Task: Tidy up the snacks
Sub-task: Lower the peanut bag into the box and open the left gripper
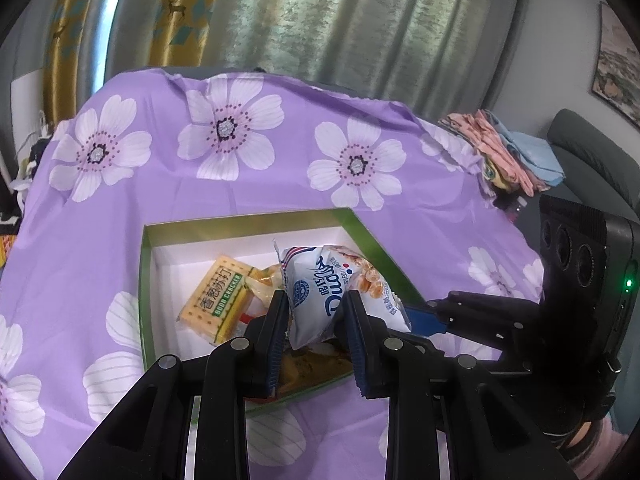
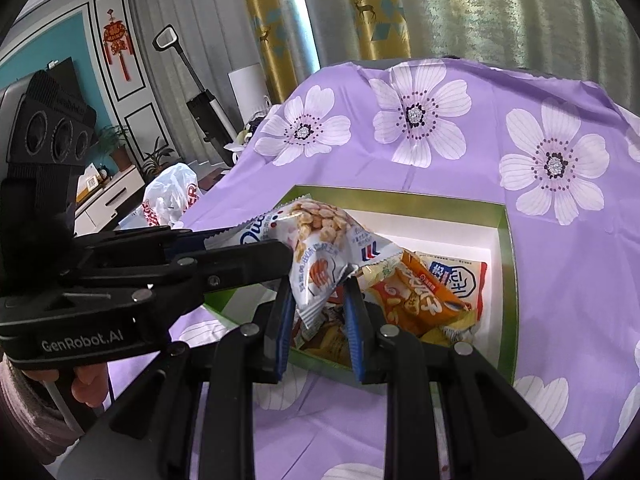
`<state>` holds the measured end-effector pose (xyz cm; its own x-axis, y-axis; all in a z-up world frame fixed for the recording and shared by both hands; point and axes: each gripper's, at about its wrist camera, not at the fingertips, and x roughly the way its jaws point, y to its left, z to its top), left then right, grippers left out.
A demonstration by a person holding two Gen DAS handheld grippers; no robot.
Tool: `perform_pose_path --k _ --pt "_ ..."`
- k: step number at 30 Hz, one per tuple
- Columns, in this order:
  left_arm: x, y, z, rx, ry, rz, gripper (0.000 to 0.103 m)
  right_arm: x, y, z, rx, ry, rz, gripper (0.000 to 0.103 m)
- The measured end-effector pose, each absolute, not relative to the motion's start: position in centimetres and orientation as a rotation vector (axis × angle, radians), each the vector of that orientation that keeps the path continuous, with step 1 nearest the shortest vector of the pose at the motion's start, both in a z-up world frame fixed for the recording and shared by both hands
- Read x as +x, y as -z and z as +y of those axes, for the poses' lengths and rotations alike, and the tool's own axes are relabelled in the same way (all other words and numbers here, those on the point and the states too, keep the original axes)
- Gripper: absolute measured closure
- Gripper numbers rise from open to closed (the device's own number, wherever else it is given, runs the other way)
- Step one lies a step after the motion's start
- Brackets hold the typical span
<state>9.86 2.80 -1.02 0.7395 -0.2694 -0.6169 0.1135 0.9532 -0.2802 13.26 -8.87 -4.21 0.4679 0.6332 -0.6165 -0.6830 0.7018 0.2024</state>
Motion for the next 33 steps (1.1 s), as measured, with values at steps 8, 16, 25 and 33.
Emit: perform_pose_path --k 8,16,25,33 --pt "11.4 3.0 3.3 -0.247 0.194 0.748 0.075 14.6 5.6 -7.6 -0.121 -0.791 0.769 0.077" --pt "12.3 4.7 3.4 -0.259 0.187 0.791 0.075 15.7 7.2 -7.1 -0.132 -0.768 0.830 0.076" --pt "12.8 5.0 3.5 -0.264 0.165 0.807 0.075 15.8 7.4 -6.6 -0.169 -0.741 0.851 0.075" --pt "12.8 5.0 3.9 -0.255 0.097 0.824 0.074 15.6 7.1 -5.5 -0.247 -0.711 0.836 0.058"
